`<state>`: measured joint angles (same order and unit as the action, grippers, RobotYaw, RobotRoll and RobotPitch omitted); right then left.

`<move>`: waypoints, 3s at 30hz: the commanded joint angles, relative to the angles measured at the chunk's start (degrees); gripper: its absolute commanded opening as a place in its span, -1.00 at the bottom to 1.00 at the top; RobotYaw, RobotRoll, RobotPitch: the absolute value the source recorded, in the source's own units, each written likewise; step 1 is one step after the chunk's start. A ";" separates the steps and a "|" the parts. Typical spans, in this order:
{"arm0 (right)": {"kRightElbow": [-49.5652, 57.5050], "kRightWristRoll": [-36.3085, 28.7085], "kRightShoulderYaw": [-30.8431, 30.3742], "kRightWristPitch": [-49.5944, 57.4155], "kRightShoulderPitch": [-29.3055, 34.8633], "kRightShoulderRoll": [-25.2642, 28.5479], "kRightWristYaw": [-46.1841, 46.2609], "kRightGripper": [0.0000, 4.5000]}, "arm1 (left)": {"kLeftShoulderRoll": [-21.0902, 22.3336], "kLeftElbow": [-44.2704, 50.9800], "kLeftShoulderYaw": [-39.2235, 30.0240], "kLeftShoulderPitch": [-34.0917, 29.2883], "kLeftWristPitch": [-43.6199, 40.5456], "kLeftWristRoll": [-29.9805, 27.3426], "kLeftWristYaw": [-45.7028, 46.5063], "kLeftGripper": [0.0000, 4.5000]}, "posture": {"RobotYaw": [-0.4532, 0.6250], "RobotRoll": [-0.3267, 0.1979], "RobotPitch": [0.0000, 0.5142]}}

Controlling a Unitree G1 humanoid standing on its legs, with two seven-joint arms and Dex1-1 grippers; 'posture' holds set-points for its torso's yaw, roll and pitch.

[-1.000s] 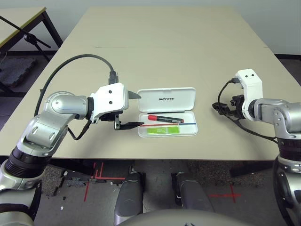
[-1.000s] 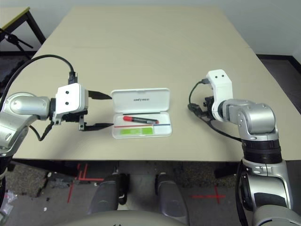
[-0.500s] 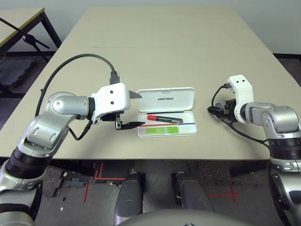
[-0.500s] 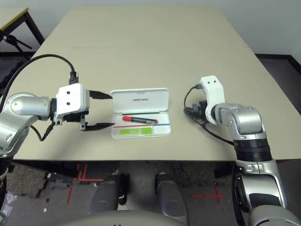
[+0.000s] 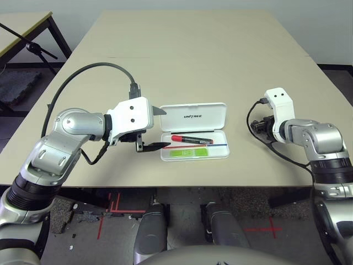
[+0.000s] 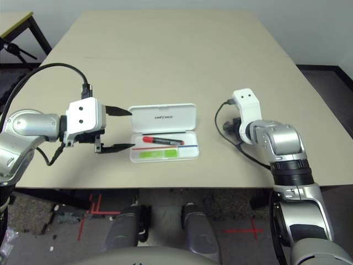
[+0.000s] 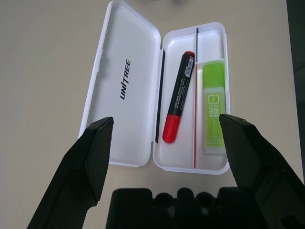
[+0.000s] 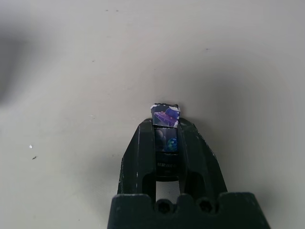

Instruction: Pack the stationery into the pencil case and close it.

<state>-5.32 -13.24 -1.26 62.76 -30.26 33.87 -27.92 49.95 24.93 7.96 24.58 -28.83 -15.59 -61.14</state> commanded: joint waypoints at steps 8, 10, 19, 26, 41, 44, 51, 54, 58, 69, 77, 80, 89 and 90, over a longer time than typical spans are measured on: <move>3.45 -0.46 -7.16 -20.97 1.81 13.80 -26.10 -0.85 | 0.18 0.80 1.28 0.03 -0.88 0.60 0.12 1.00 | -0.10 0.25 -0.58; 3.21 0.45 -8.17 -25.56 1.52 16.47 -30.90 -0.85 | 0.24 0.84 1.22 0.01 -1.01 0.59 0.12 1.00 | -0.10 0.25 -0.58; 3.02 4.53 -13.94 -40.86 -0.60 22.27 -47.43 -0.85 | 0.22 0.79 1.29 0.42 -1.37 0.71 0.16 1.00 | -0.10 0.25 -0.61; 5.87 3.06 -14.66 -45.02 -0.42 19.54 -53.61 -0.85 | 0.33 1.39 1.18 0.08 -1.91 0.67 0.38 1.00 | -0.08 0.25 -0.61; 4.18 9.03 -19.89 -50.20 -1.98 9.81 -51.22 -0.85 | 0.50 2.20 1.48 -1.05 -2.32 1.37 0.93 1.00 | -0.04 0.25 -0.58; 2.98 9.90 -20.54 -51.35 -2.75 8.23 -51.16 -0.85 | 0.55 2.36 1.42 -1.20 -2.47 1.49 1.12 1.00 | -0.03 0.25 -0.58; 2.51 10.82 -21.55 -51.77 -3.16 6.53 -51.46 -0.85 | 0.67 2.71 1.36 -1.59 -2.73 1.68 1.56 1.00 | -0.02 0.25 -0.57; 2.40 11.32 -21.68 -52.01 -3.29 6.51 -51.89 -0.85 | 0.79 2.82 1.31 -1.79 -2.78 1.69 1.74 1.00 | -0.01 0.25 -0.57; 2.31 11.49 -21.48 -52.01 -3.40 6.40 -52.07 -0.52 | 0.77 2.85 1.34 -1.82 -2.85 1.73 1.90 1.00 | -0.01 0.25 -0.57; 5.37 6.34 -17.68 -44.41 -3.95 6.87 -52.83 0.99 | 0.67 2.19 1.66 -2.04 -2.31 2.24 1.86 1.00 | -0.02 0.25 -0.58; 1.45 -0.94 -8.35 -36.53 -6.54 18.10 -58.16 0.99 | 1.44 2.16 0.78 -3.62 -2.31 2.08 1.54 1.00 | -0.02 0.25 -0.57; 0.79 -3.76 -5.24 -34.13 -5.94 22.69 -60.86 0.99 | 1.73 1.93 0.36 -4.37 -2.00 2.04 1.50 1.00 | -0.04 0.25 -0.57; 0.23 -6.70 -1.56 -31.46 -1.67 28.04 -61.81 0.99 | 2.68 0.19 -0.77 -5.15 -1.28 2.06 1.34 1.00 | -0.07 0.25 -0.58; 0.49 -6.89 -1.40 -31.39 -1.14 28.08 -61.67 0.99 | 2.79 0.02 -0.87 -5.21 -1.25 2.03 1.31 1.00 | -0.07 0.25 -0.58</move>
<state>-5.02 -19.36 -3.55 30.91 -32.19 61.53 -89.45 52.13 25.78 7.62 19.82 -30.52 -13.64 -59.54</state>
